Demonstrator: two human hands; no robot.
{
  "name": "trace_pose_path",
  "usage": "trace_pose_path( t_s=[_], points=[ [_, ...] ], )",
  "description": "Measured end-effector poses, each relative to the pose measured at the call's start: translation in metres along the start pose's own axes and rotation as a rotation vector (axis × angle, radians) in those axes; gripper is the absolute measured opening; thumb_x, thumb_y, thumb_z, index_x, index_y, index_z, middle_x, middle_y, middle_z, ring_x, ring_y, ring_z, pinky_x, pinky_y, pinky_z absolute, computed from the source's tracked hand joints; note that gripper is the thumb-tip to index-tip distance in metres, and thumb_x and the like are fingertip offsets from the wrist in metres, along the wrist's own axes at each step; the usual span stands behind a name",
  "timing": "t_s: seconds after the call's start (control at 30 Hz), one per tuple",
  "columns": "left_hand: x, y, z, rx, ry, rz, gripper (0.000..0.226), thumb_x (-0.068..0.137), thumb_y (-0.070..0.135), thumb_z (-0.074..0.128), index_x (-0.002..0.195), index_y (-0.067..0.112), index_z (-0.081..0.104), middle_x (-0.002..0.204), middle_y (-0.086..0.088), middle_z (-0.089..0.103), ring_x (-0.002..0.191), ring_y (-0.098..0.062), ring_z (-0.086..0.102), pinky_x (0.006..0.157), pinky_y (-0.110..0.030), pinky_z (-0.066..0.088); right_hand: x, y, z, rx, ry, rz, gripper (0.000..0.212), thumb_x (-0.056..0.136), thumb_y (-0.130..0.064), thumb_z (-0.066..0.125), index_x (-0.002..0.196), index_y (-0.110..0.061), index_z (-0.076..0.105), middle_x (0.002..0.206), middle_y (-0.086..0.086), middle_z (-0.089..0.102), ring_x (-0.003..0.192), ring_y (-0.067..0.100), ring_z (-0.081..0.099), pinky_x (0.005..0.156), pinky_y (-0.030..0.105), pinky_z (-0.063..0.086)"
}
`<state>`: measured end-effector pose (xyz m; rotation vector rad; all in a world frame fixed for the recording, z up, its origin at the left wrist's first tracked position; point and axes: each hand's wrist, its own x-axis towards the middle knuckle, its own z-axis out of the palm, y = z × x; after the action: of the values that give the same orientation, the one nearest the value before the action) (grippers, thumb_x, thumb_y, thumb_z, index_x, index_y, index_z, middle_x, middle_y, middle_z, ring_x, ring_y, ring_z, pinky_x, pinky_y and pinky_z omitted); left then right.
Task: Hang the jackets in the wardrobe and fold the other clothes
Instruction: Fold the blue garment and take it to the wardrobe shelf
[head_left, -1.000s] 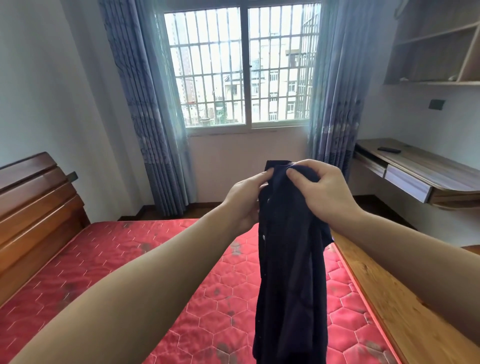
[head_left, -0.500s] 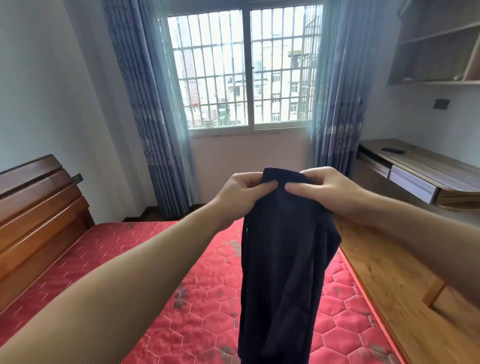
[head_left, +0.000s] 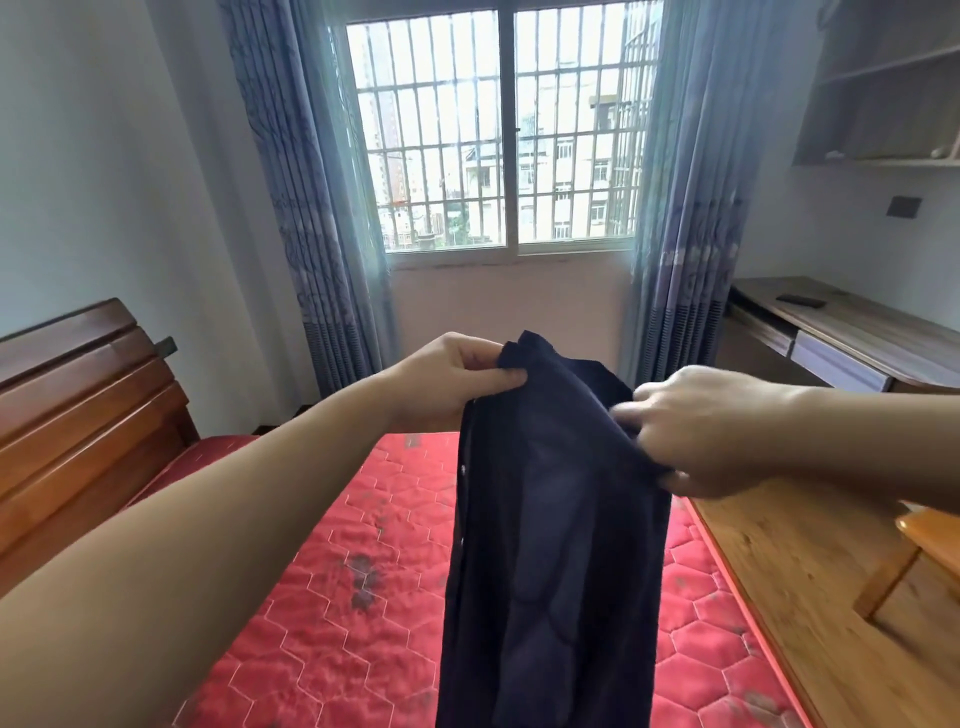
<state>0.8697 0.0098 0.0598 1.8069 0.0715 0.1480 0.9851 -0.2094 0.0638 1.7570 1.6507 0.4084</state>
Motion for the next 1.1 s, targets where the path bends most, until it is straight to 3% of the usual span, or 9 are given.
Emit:
trace_pose_path(
  t_s=[0.13,0.33,0.43,0.57,0.67,0.8,0.93,1.03,1.1],
  points=[
    [0.004,-0.002,-0.017,0.099,0.134,0.079,0.025,0.095,0.006,0.058,0.117,0.004,0.068,0.107,-0.005,0.073,0.093,-0.013,0.070,0.081,-0.023,0.056,-0.004,0.024,0.001,0.103,0.161,0.108,0.030,0.091,-0.051,0.043,0.106,-0.028,0.056,0.107,-0.009,0.044,0.102,0.016,0.056,0.068,0.030,0.042],
    [0.005,-0.005,-0.026,0.081,0.193,0.082,0.021,0.094,0.009,0.060,0.111,0.013,0.071,0.104,-0.001,0.074,0.092,-0.013,0.070,0.082,-0.024,0.056,-0.004,0.048,0.015,0.530,0.284,0.194,0.040,0.071,-0.057,0.069,0.059,-0.034,0.039,0.070,-0.013,0.048,0.069,0.005,0.049,0.060,0.026,0.038],
    [0.003,-0.005,-0.028,0.044,0.225,0.065,0.019,0.094,0.010,0.060,0.107,0.015,0.072,0.101,0.001,0.075,0.088,-0.011,0.070,0.074,-0.021,0.056,-0.008,0.047,0.011,0.708,0.346,0.186,0.022,0.068,-0.060,0.069,0.065,-0.043,0.055,0.071,-0.012,0.051,0.070,0.006,0.051,0.062,0.026,0.042],
    [0.001,-0.003,-0.029,0.059,0.238,0.060,0.020,0.094,0.012,0.060,0.111,0.014,0.071,0.105,-0.002,0.074,0.090,-0.011,0.070,0.073,-0.020,0.056,-0.010,0.051,0.007,0.842,0.371,0.197,0.027,0.076,-0.054,0.064,0.071,-0.028,0.068,0.082,-0.008,0.056,0.077,0.008,0.055,0.067,0.019,0.043],
    [0.000,-0.001,-0.032,0.068,0.249,0.056,0.019,0.094,0.014,0.061,0.110,0.018,0.071,0.104,0.001,0.074,0.092,-0.011,0.070,0.076,-0.023,0.056,-0.014,0.060,0.005,1.040,0.308,0.218,0.025,0.081,-0.041,0.068,0.068,-0.021,0.069,0.088,-0.006,0.060,0.079,0.012,0.059,0.070,0.018,0.047],
    [-0.001,0.000,-0.036,0.100,0.245,0.048,0.022,0.094,0.016,0.062,0.113,0.017,0.071,0.109,-0.001,0.074,0.098,-0.015,0.070,0.082,-0.027,0.057,-0.019,0.065,0.000,1.310,0.078,0.203,0.008,0.086,-0.034,0.069,0.086,-0.026,0.070,0.088,-0.003,0.072,0.083,0.014,0.069,0.078,0.037,0.054],
    [0.001,0.004,-0.031,0.087,0.207,0.064,0.021,0.093,0.014,0.062,0.111,0.018,0.072,0.109,-0.003,0.074,0.099,-0.016,0.069,0.083,-0.027,0.057,-0.020,0.067,-0.010,1.477,-0.104,0.171,0.019,0.094,-0.027,0.059,0.094,-0.009,0.066,0.090,0.005,0.071,0.080,0.020,0.068,0.069,0.031,0.051],
    [0.005,0.011,-0.026,0.095,0.159,0.093,0.023,0.093,0.013,0.062,0.114,0.014,0.071,0.112,-0.005,0.073,0.104,-0.021,0.069,0.090,-0.033,0.055,-0.020,0.068,-0.013,1.444,-0.173,0.170,0.011,0.090,-0.016,0.065,0.083,-0.009,0.061,0.081,0.012,0.064,0.068,0.016,0.061,0.060,0.024,0.047],
    [0.007,0.015,-0.026,0.128,0.139,0.096,0.024,0.093,0.013,0.062,0.115,0.013,0.071,0.112,-0.005,0.073,0.105,-0.022,0.068,0.092,-0.034,0.054,-0.020,0.070,-0.012,1.183,-0.088,0.227,0.018,0.085,-0.017,0.070,0.073,-0.014,0.057,0.069,-0.004,0.062,0.058,0.004,0.057,0.054,0.014,0.043]
  ],
)
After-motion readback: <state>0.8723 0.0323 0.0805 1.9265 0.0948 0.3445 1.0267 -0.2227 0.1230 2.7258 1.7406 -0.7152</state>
